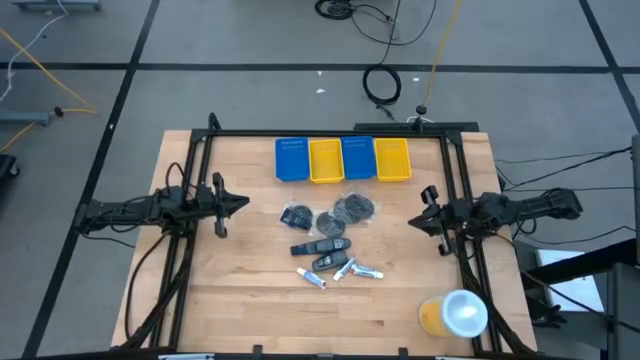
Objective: Pick & Place Travel size toiletries
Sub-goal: Put the white toothpaste into the right yellow bin
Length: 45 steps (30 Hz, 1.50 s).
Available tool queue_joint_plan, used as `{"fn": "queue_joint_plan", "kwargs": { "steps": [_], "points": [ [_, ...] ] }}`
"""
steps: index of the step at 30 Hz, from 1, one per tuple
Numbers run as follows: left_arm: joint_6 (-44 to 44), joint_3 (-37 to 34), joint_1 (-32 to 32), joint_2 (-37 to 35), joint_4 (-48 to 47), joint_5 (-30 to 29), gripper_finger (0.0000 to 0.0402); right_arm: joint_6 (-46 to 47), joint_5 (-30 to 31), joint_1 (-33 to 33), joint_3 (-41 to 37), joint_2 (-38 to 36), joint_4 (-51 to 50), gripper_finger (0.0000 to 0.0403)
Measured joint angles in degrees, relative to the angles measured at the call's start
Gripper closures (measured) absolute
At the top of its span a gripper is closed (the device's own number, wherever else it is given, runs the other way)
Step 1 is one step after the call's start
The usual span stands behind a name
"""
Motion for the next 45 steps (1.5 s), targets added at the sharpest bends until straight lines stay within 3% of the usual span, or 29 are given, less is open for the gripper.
{"fn": "queue_joint_plan", "kwargs": {
  "steps": [4, 7, 11, 16, 23, 29, 38, 45],
  "points": [
    [-6.47, 0.0, 0.0, 0.0, 1.95, -0.26, 0.0378, 1.95, 1.89, -0.02, 0.34, 15.11, 10.67, 0.0402],
    [-6.59, 0.0, 0.0, -0.02, 3.02, -2.23, 0.0378, 2.66, 1.96, -0.02, 2.75, 28.53, 17.07, 0.0402],
    [-1.59, 0.0, 0.0, -0.01, 0.88, -2.47, 0.0378, 3.6, 3.39, -0.06, 7.77, 44.3, 17.65, 0.0389],
    [-0.76, 0.09, -0.02, 0.35, -1.6, -2.23, 0.0378, 2.97, 3.04, 0.02, 14.06, 56.72, 16.19, 0.0336],
    [-5.52, 0.0, -0.97, 6.52, 1.8, 0.52, 0.0378, 2.9, 1.49, 3.57, 22.79, 62.5, 6.25, 0.0232],
    [-4.23, -0.03, -3.95, 17.48, 13.87, 0.46, 0.0378, 4.63, 6.28, 10.52, 29.65, 65.85, -4.58, 0.0167],
    [-5.88, -0.04, -10.83, 40.67, 33.53, -3.5, 0.0378, 12.76, 16.82, 18.54, 31.21, 73.51, -5.63, 0.0154],
    [-4.44, 0.39, -12.09, 56.86, 51.92, -4.19, 0.0378, 17.09, 18.27, 20.48, 31.23, 78.03, -5.15, 0.0159]
  ]
}}
